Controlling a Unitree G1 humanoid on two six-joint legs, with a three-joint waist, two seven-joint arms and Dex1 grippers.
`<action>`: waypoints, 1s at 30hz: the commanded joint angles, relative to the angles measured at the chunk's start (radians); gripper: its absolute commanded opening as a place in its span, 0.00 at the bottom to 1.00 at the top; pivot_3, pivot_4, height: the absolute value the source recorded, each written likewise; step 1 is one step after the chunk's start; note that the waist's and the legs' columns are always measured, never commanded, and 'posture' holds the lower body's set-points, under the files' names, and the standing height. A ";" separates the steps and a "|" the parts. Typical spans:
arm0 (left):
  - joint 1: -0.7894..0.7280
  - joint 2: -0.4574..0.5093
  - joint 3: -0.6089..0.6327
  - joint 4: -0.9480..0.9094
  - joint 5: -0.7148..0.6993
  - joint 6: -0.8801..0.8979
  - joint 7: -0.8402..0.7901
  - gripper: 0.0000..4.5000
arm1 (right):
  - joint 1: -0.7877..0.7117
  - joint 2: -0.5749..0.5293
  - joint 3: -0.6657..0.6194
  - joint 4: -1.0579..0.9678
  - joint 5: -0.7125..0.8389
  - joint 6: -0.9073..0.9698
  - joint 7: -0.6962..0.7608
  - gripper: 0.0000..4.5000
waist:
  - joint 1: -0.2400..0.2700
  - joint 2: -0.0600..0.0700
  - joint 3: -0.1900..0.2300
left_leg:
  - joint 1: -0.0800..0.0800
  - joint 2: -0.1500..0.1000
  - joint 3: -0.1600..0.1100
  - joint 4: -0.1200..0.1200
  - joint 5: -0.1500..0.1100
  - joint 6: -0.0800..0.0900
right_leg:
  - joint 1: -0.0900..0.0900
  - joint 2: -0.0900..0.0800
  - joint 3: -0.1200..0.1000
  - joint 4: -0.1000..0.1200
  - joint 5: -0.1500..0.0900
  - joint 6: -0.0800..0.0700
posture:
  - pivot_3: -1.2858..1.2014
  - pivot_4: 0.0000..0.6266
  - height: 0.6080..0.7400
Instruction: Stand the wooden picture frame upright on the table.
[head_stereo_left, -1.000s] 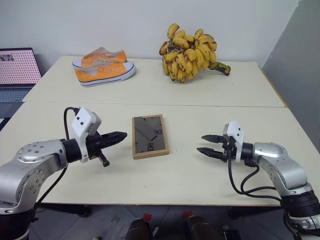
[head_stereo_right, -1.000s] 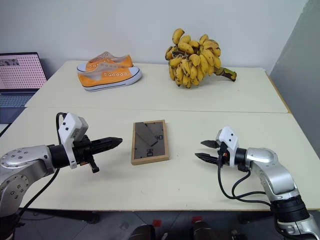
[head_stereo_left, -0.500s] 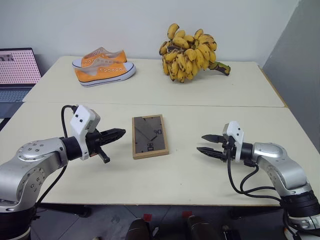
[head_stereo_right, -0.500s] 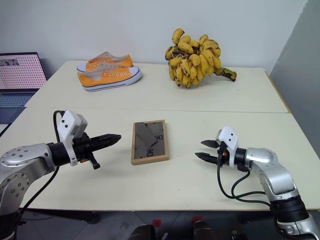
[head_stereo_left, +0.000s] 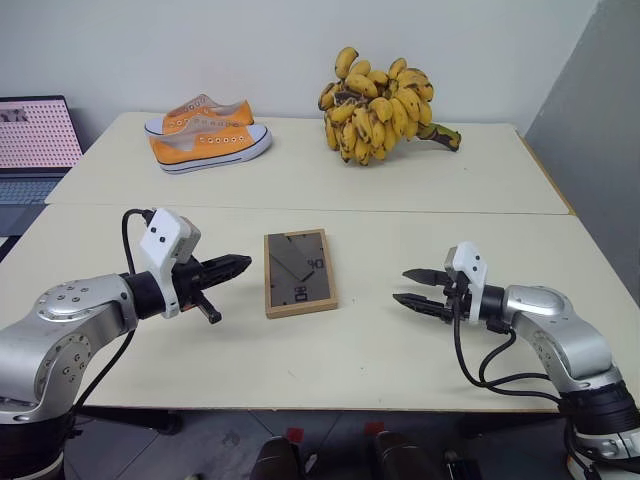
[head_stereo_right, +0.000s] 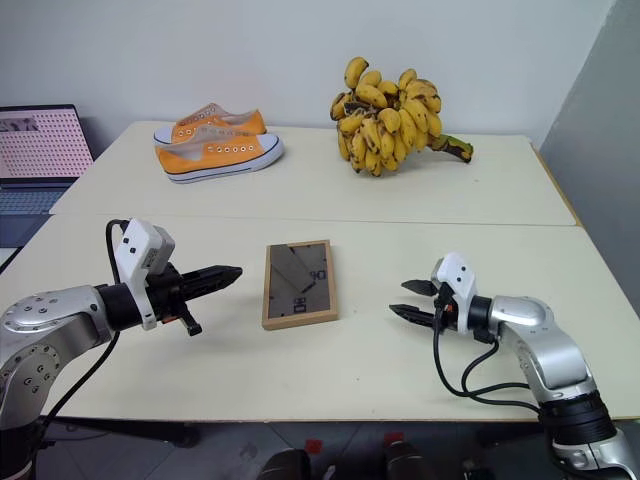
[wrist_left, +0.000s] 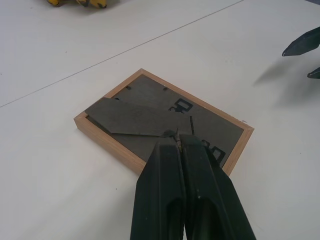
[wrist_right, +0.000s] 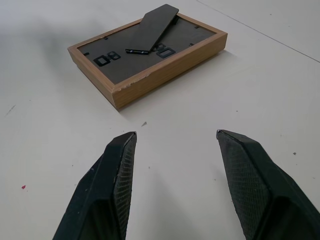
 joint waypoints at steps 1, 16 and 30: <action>-0.011 -0.012 0.042 -0.027 -0.026 0.000 0.012 0.00 | -0.005 -0.003 -0.036 -0.052 0.042 0.002 0.010 0.36 | 0.000 0.000 0.000 | 0.000 0.000 0.000 0.000 0.000 0.000 | 0.000 0.000 0.000 0.000 0.000 0.000 | 0.52 0.24 1.00; 0.033 -0.023 0.060 -0.023 -0.003 0.009 0.073 0.00 | -0.025 0.018 -0.003 -0.013 0.014 -0.008 -0.014 0.02 | 0.000 0.000 0.000 | 0.000 0.000 0.000 0.000 0.000 0.000 | 0.000 0.000 0.000 0.000 0.000 0.000 | 0.52 0.24 1.00; -0.066 -0.245 -0.141 0.351 0.316 -0.155 0.294 0.00 | -0.078 0.245 0.090 0.132 -0.126 -0.118 -0.183 0.02 | 0.006 0.000 0.000 | 0.000 0.000 0.000 0.000 0.000 0.000 | 0.000 0.000 -0.001 0.000 0.002 -0.003 | 0.52 0.24 1.00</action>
